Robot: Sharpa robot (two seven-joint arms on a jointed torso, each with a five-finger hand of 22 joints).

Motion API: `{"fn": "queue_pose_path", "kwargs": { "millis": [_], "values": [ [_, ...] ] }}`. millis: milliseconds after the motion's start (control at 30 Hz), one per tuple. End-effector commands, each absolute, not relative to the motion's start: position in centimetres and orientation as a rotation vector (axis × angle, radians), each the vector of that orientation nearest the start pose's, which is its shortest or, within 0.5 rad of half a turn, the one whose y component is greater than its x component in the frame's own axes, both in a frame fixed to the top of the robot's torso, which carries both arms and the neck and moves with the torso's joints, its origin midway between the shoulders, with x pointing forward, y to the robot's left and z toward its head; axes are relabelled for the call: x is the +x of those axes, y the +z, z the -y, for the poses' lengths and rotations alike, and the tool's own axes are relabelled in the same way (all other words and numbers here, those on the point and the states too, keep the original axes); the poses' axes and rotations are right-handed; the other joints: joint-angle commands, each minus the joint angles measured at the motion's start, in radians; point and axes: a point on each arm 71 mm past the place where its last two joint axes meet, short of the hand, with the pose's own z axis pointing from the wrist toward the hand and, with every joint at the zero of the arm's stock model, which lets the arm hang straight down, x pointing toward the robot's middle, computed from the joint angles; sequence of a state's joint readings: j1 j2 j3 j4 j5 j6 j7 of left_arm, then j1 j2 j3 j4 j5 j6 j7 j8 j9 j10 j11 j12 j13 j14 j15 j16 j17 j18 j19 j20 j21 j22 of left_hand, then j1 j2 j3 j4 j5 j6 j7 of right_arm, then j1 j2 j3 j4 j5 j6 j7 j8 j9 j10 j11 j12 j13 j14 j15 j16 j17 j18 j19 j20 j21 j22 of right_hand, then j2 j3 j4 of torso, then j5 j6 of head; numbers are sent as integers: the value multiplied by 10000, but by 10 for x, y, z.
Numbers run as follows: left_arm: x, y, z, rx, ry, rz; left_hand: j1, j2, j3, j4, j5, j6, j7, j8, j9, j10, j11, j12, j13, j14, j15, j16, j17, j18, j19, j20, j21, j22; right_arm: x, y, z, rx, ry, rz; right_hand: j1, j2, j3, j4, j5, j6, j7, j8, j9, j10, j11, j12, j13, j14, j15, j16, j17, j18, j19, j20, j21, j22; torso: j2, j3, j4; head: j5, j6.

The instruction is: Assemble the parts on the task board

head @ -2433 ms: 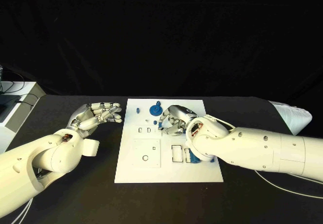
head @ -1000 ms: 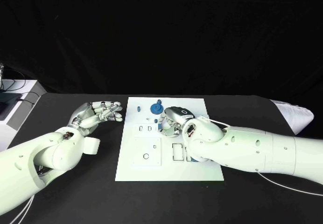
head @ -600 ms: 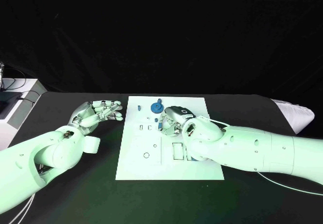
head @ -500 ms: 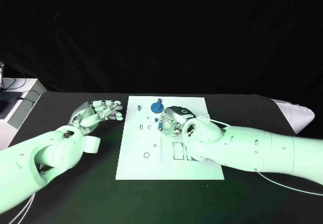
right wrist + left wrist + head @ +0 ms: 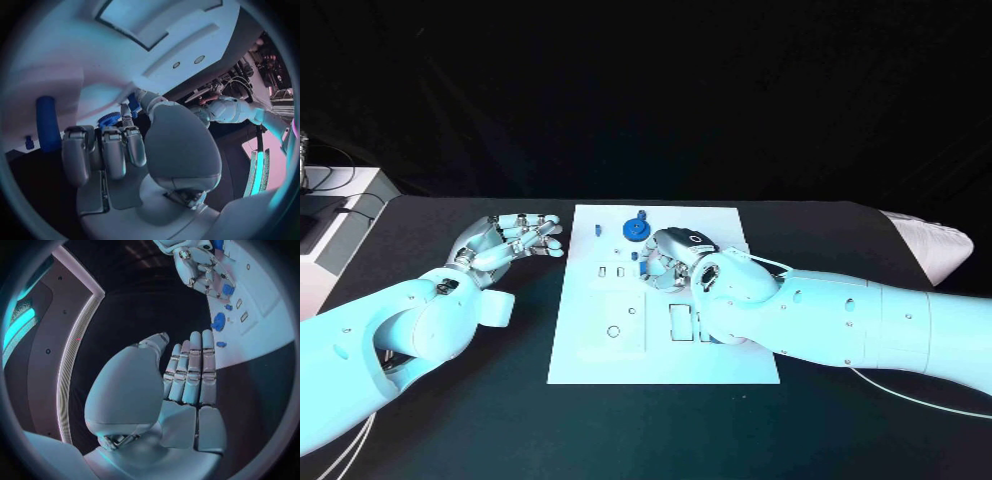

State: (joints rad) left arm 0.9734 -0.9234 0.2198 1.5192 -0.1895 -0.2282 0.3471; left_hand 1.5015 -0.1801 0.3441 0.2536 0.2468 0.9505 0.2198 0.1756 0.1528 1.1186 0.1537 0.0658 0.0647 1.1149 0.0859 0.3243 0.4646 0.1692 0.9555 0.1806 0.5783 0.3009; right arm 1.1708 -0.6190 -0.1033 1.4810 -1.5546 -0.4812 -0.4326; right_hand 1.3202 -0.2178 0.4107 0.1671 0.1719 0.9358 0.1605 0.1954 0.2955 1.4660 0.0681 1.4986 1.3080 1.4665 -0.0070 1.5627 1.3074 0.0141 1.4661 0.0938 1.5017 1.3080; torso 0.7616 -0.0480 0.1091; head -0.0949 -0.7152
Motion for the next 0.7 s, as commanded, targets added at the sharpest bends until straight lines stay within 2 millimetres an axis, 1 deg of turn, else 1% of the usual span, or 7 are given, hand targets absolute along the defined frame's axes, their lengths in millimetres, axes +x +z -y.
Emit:
{"fn": "queue_pose_path", "kwargs": {
  "millis": [33, 200, 267, 367, 567, 633, 700],
  "values": [
    [480, -190, -250, -10623, -15620, -13966, -18, 69, 72, -26, 20, -33, 3, -46, 12, -98, 6, -29, 9, -69, 32, -66, 13, 105, -85, -13, 48, 15, 476, -213, 114, -410, 5545, -16315, 6, -113, -103, 27, -93, -169, 17, -104, -41, 148, 101, -150, 1821, 938, 97, -49, 2171, 50, 699, 71, -46, 2078, -2, -5, 4, -9, -4],
    [480, -190, -250, -10620, -15626, -13964, -22, 60, 73, -29, 18, -36, 6, -49, 12, -101, 8, -29, 9, -71, 34, -68, 16, 104, -89, -11, 54, 19, 476, -212, 115, -208, 5606, -16191, 13, -133, -306, 126, -353, -368, 83, -211, -112, -34, 168, -317, 1662, 937, 161, -48, 2175, 55, 692, 137, -67, 2068, -3, -6, 12, -3, -3],
    [480, -190, -250, -10617, -15628, -13975, -22, 60, 73, -29, 18, -36, 6, -49, 12, -101, 8, -29, 9, -71, 34, -68, 16, 104, -89, -11, 54, 19, 475, -212, 116, -47, 5647, -16190, 115, -59, -716, 299, -777, -616, 158, -371, -200, -230, 240, -497, 1481, 937, 226, -48, 2176, 61, 685, 197, -92, 2056, -4, -6, 15, 6, -6],
    [480, -190, -250, -10601, -15632, -13998, -31, 46, 70, -31, 14, -41, 10, -52, 12, -106, 12, -30, 8, -72, 36, -70, 20, 103, -94, -10, 60, 22, 473, -212, 118, 200, 5745, -16179, 293, 41, -1311, 625, -1001, -602, 176, -402, -239, -322, 258, -576, 1378, 931, 246, -55, 2155, 67, 678, 234, -118, 2045, -3, -5, 22, 5, -11],
    [480, -190, -249, -10547, -15601, -14052, -34, 26, 72, -42, 9, -55, 19, -62, 10, -124, 19, -35, 6, -81, 41, -76, 25, 101, -106, -7, 69, 27, 467, -208, 125, 548, 5960, -16063, 617, 82, -2157, 1184, -1073, -626, 191, -457, -297, -352, 277, -581, 1325, 929, 262, -59, 2147, 70, 677, 248, -137, 2042, -11, -3, 16, 41, -14],
    [480, -191, -249, -10404, -15533, -14193, -80, -2, 58, -32, 1, -69, 47, -73, 8, -137, 35, -33, 8, -71, 51, -72, 39, 98, -120, 1, 83, 35, 464, -205, 129, 706, 6071, -15953, 696, 155, -2689, 1245, -825, -629, 197, -478, -321, -352, 283, -569, 1314, 929, 268, -59, 2150, 69, 679, 251, -139, 2046, -11, 8, -7, 56, -2],
    [480, -191, -247, -10090, -15344, -14538, -316, -185, -85, 33, 16, -109, 63, -104, 6, -108, 48, -6, 31, -31, 71, -43, 103, 98, -160, 37, 104, 42, 462, -199, 135, 918, 6173, -15757, 725, 189, -2852, 1249, -792, -635, 201, -489, -331, -360, 285, -572, 1302, 927, 269, -62, 2140, 68, 681, 254, -138, 2049, -19, 9, -5, 15, 26]
  ]
}}
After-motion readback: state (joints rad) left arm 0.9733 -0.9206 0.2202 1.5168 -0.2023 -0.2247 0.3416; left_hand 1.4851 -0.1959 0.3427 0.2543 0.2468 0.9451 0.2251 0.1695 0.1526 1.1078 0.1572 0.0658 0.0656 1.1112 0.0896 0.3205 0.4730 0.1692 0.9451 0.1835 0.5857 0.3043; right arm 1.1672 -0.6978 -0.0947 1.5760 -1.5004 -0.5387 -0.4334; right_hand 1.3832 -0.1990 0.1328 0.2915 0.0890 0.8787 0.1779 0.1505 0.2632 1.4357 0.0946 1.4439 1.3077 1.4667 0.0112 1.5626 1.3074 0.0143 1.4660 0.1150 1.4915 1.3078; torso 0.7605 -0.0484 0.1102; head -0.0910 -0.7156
